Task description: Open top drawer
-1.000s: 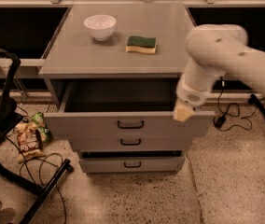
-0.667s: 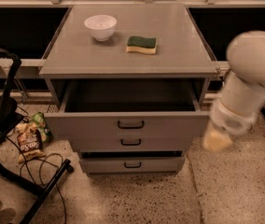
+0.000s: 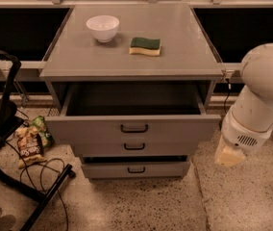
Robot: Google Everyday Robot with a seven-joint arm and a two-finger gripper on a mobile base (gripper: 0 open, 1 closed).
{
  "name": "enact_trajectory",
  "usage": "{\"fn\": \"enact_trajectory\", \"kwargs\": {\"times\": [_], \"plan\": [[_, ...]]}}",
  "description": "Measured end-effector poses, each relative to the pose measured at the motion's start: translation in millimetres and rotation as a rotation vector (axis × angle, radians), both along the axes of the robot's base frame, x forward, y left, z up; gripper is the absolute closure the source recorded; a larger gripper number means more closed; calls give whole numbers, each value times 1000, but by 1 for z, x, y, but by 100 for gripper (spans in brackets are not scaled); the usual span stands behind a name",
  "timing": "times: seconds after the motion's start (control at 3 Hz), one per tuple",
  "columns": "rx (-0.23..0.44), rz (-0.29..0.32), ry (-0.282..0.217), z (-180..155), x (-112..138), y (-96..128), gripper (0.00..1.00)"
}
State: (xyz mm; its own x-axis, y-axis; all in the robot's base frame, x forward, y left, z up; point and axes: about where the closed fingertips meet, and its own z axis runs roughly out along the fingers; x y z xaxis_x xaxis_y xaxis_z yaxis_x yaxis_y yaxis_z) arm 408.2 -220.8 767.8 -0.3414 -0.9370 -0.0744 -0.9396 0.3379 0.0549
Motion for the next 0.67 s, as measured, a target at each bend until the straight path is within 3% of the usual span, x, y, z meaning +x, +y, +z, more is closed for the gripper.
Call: {"fn": "enact_trajectory", "kwargs": {"times": [0.33, 0.67], "plan": [[2, 86, -82, 13, 42, 34, 37], [-5, 156, -152, 19, 100, 72, 7]]}}
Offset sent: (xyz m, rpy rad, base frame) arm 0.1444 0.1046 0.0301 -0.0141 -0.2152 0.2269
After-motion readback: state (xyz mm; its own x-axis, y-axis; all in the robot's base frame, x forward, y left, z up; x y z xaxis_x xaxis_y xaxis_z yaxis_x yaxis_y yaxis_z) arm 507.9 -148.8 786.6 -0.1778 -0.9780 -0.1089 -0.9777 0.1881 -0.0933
